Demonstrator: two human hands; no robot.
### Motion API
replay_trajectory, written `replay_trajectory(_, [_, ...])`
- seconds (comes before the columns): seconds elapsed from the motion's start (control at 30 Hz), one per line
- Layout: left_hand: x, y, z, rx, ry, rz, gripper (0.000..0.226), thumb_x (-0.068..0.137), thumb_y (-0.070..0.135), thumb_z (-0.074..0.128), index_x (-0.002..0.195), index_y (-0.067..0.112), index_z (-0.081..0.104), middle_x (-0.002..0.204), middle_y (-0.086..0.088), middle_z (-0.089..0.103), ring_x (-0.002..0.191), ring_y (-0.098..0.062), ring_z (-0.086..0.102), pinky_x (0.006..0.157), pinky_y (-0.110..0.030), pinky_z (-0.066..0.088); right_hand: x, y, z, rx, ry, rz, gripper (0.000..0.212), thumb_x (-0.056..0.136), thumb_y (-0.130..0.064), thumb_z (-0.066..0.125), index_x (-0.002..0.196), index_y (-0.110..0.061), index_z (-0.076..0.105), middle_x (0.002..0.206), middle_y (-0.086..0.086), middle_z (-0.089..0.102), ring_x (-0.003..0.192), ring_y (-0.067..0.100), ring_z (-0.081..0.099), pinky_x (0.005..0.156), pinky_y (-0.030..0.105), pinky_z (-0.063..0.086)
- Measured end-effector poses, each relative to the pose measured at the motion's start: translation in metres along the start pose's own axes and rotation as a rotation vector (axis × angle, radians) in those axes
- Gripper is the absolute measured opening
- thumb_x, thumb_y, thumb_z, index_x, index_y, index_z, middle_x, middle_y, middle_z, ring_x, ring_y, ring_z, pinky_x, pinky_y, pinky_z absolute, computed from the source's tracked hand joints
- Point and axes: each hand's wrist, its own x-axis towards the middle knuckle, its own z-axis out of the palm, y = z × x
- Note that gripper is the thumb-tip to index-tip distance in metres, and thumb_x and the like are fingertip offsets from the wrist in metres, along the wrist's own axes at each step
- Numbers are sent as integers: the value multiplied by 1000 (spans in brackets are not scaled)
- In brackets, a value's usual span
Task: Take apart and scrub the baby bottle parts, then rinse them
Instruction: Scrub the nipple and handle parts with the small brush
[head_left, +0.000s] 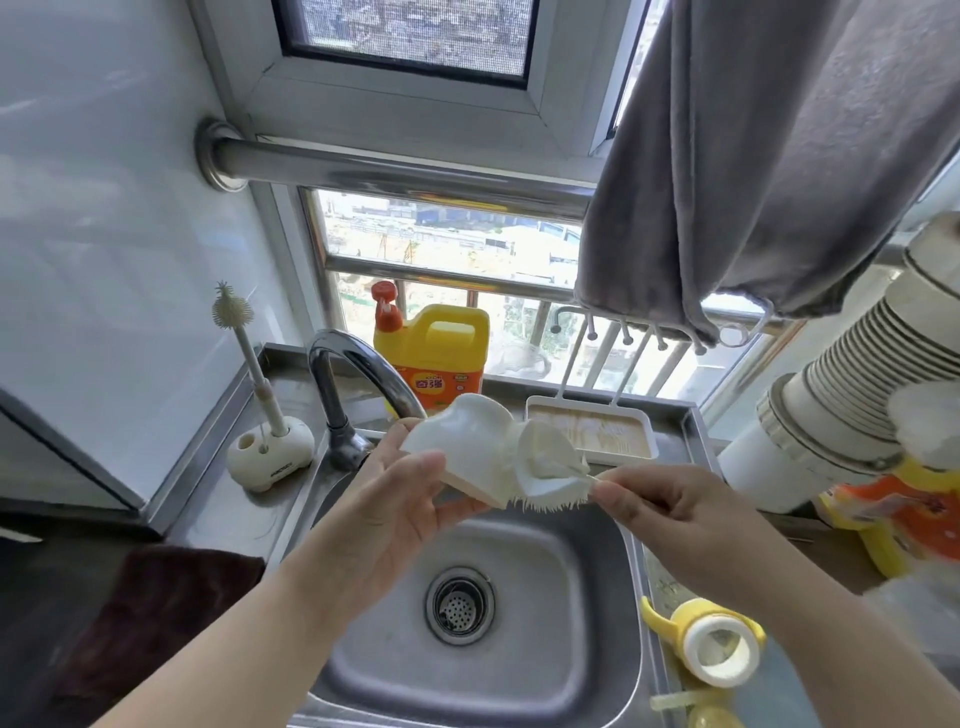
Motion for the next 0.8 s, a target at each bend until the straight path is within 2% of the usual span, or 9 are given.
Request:
replay_trajectory(0.13, [0, 2, -1, 19, -2, -55, 83, 38, 27, 94, 114, 15, 63, 109, -11, 66, 92, -25, 67, 68, -35, 58, 1, 2, -1, -16, 44, 18, 22, 76, -50, 51, 75, -41, 71, 58, -18, 61, 61, -8, 56, 58, 6, 39])
replay_trajectory(0.23, [0, 2, -2, -4, 52, -78, 104, 36, 26, 94, 130, 15, 51, 114, -15, 61, 89, -27, 66, 64, -35, 57, 4, 1, 0, 5, 27, 15, 20, 75, -49, 51, 75, -40, 69, 53, -23, 58, 59, -10, 54, 57, 4, 37])
replay_trajectory(0.3, [0, 3, -2, -13, 81, -77, 107, 41, 20, 89, 136, 12, 41, 115, -18, 59, 88, -28, 66, 63, -35, 57, 4, 0, 1, -1, 15, 21, 21, 75, -49, 51, 75, -40, 69, 51, -20, 57, 56, -8, 53, 56, 5, 37])
replay_trajectory(0.37, [1, 2, -3, -48, 110, -62, 96, 50, 17, 77, 137, 12, 37, 116, -19, 60, 91, -30, 66, 62, -36, 57, 4, 4, 1, -33, 43, 18, 26, 73, -56, 49, 78, -43, 71, 62, -1, 62, 59, 3, 56, 62, 18, 44])
replay_trajectory(0.47, [1, 1, -5, -47, 136, -60, 81, 50, 19, 73, 126, 11, 47, 107, -15, 67, 96, -32, 65, 69, -42, 60, 8, 10, 1, -61, 81, 24, 29, 70, -65, 45, 84, -52, 67, 81, 18, 64, 80, 28, 61, 77, 41, 51])
replay_trajectory(0.6, [0, -1, -5, -43, 146, -95, 67, 51, 24, 71, 115, 9, 59, 104, -16, 67, 93, -31, 65, 64, -38, 59, 10, 12, 5, -57, 41, 20, 30, 71, -62, 47, 84, -47, 70, 82, 0, 71, 80, 8, 63, 80, 31, 50])
replay_trajectory(0.7, [-3, -2, 0, -10, 140, -80, 26, 63, 23, 67, 86, 17, 76, 91, -10, 72, 80, -23, 70, 60, -32, 58, 8, 13, 9, -51, 22, 48, 30, 71, -59, 47, 80, -44, 71, 85, -19, 71, 86, -5, 61, 77, 15, 46])
replay_trajectory(0.73, [-3, -2, 2, -1, 152, -72, 16, 69, 22, 66, 81, 18, 77, 88, -9, 72, 77, -21, 70, 59, -31, 59, 7, 15, 11, -52, 21, 48, 31, 70, -61, 47, 79, -43, 71, 86, -14, 72, 86, 0, 63, 79, 19, 47])
replay_trajectory(0.8, [-3, -5, 4, 26, 192, -47, 24, 79, 30, 57, 90, 16, 72, 88, -9, 71, 75, -21, 69, 59, -33, 59, 6, 19, 15, -56, 10, 34, 36, 69, -65, 45, 82, -43, 71, 85, 6, 71, 84, 17, 64, 82, 32, 49])
